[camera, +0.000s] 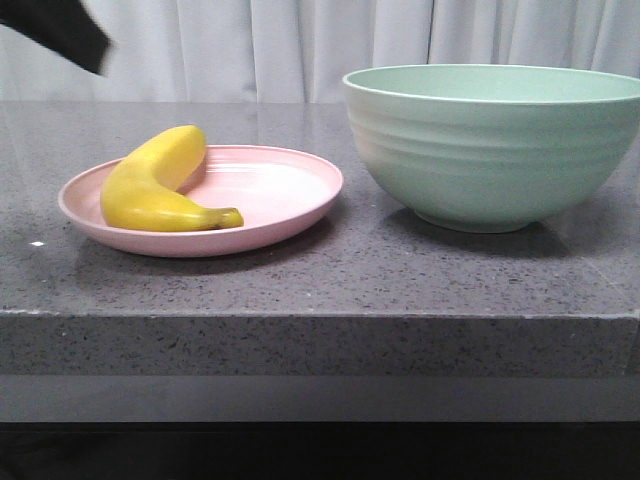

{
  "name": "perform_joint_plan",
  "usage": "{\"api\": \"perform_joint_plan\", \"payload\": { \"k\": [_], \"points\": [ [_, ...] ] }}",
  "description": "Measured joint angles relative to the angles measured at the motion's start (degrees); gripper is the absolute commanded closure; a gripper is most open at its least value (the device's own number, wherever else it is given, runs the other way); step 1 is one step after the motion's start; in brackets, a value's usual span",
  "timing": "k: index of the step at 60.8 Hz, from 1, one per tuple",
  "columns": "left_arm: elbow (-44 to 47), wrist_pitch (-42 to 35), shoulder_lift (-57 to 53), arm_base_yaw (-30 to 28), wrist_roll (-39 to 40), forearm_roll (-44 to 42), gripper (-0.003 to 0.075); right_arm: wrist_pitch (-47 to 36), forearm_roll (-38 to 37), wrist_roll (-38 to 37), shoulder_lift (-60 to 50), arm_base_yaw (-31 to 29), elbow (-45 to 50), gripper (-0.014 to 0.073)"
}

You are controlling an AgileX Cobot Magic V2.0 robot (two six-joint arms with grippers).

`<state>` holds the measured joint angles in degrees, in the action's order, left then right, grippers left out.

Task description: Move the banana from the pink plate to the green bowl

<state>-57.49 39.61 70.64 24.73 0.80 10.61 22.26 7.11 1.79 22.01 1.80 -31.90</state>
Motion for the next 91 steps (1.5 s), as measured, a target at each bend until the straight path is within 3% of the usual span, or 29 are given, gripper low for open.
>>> {"api": "perform_joint_plan", "payload": {
  "k": [23,42,68,91],
  "points": [
    [-6.74,-0.24,17.09,1.55,0.12,1.46,0.0131,0.00,0.00,0.00,0.00,0.00,0.00,-0.0058],
    [-7.09,-0.96,20.67,1.55,0.23,1.63,0.0283,0.00,0.00,0.00,0.00,0.00,0.00,-0.0058],
    [-7.64,-3.06,20.91,1.55,0.34,1.86,0.0615,0.00,0.00,0.00,0.00,0.00,0.00,-0.0058],
    [-16.18,-3.41,19.43,2.17,0.34,1.14,0.0639,1.52,1.22,0.00,0.11,0.00,0.00,-0.0058]
  ]
}}
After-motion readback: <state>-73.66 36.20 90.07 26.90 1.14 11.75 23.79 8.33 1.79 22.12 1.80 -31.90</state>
